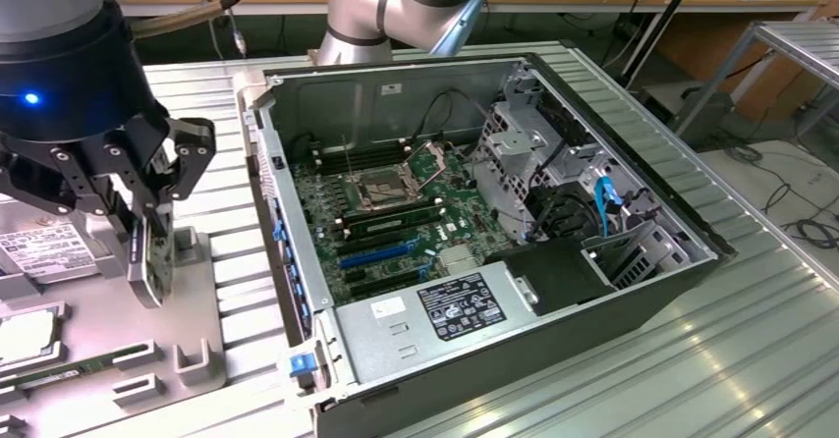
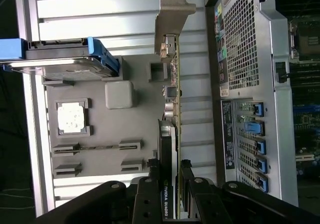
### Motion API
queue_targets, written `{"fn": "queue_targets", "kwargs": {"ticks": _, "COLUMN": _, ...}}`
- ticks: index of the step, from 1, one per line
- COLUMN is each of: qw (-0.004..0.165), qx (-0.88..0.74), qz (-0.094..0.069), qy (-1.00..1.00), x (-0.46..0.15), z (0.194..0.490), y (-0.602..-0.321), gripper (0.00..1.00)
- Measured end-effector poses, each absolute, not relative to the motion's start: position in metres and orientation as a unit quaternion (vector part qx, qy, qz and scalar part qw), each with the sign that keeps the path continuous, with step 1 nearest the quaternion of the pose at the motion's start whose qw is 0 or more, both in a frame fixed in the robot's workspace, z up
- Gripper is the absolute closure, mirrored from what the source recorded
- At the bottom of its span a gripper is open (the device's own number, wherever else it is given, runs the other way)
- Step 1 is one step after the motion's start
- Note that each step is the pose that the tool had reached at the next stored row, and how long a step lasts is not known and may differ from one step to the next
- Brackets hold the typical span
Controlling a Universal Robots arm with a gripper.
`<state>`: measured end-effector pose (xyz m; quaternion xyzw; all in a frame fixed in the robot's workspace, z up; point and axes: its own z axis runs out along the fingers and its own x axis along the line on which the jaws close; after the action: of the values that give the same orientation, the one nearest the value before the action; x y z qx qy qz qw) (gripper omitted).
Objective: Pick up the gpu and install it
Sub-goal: 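Pick up the gpu and move the gpu toward the slot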
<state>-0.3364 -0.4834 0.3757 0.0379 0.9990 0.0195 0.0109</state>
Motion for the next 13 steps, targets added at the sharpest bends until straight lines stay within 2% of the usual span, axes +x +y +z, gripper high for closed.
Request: {"fn": "queue_targets", "kwargs": {"ticks": 13, "qw": 0.011, "qx": 0.038, "qz": 0.02, "qy": 0.999, "x": -0.336, "z": 0.411, "y": -0.483, "gripper": 0.73}}
